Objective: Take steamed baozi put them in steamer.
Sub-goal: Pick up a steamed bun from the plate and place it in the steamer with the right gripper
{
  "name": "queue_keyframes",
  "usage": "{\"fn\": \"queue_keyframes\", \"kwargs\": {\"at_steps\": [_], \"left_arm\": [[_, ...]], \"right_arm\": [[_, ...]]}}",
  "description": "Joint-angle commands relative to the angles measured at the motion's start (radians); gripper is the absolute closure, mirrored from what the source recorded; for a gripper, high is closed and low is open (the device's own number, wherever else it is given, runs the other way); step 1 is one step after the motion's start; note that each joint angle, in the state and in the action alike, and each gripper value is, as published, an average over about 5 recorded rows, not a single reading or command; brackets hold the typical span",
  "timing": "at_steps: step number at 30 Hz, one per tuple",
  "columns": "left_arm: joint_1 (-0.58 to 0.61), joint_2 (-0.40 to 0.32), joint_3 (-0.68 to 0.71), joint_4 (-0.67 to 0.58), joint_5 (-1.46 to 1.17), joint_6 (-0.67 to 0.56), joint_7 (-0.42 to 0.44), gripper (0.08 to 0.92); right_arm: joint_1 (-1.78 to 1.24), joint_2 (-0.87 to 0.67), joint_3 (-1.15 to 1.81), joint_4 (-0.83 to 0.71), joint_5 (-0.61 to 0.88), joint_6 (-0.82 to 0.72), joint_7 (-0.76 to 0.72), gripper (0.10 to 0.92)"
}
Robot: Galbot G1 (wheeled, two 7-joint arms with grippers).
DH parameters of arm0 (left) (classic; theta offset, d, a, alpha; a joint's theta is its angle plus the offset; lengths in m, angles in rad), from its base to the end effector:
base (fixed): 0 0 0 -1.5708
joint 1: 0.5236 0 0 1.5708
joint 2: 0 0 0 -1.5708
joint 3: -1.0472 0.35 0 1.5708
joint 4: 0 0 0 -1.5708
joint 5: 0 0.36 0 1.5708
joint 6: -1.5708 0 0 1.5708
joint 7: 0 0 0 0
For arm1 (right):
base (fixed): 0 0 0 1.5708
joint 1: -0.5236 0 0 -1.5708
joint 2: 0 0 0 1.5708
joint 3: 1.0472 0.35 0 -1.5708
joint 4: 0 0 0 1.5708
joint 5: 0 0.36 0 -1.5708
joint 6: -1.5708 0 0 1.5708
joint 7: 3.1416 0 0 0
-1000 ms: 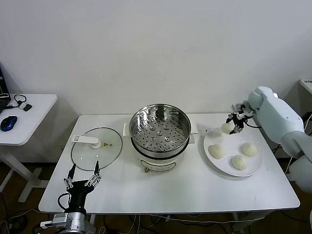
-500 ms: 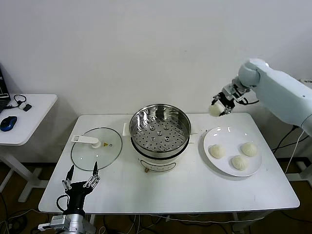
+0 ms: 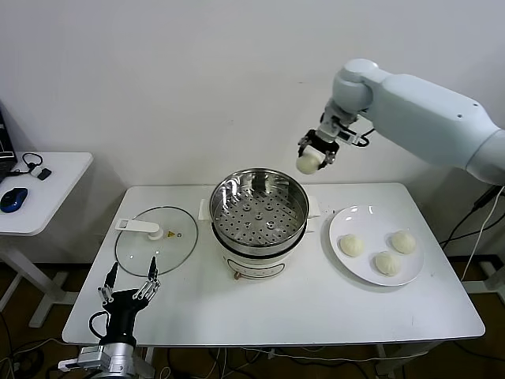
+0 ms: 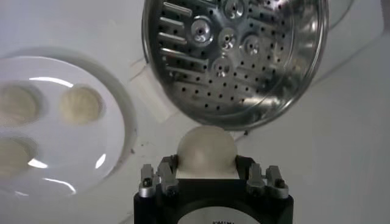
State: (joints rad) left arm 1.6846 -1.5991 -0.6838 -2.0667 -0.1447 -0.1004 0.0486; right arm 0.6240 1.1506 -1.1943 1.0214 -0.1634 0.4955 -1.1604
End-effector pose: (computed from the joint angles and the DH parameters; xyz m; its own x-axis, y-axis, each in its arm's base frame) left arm 0.1440 0.0454 -0.3307 -0.9929 -0.1142 0.0345 -0.1164 0.9906 -0.0725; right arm 0.6165 0.0578 0.0169 -0.3070 -0.1015 0.9463 -0.3802 -0.8984 -0.2197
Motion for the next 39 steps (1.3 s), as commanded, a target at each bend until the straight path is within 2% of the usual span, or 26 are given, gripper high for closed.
{"fn": "queue_keyframes", "kwargs": {"at_steps": [1, 9, 18, 39], "left_arm": [[-0.002, 0.0, 0.001, -0.014, 0.004, 0.004, -0.001, 0.177], [-0.001, 0.0, 0.001, -0.023, 0.005, 0.007, -0.002, 0.177], [-0.004, 0.003, 0.0, -0.021, 0.003, 0.013, -0.002, 0.177], [0.001, 0.009, -0.008, -0.02, -0.001, 0.014, -0.002, 0.177]], "right_arm": [[-0.048, 0.234, -0.01, -0.114, -0.154, 0.123, 0.015, 0.389], [-0.144, 0.323, 0.058, -0.256, -0.295, 0.199, 0.037, 0.389], [-0.216, 0.336, 0.108, -0.306, -0.376, 0.212, 0.045, 0.389], [-0.273, 0.354, 0.162, -0.356, -0.428, 0.219, 0.052, 0.383]]}}
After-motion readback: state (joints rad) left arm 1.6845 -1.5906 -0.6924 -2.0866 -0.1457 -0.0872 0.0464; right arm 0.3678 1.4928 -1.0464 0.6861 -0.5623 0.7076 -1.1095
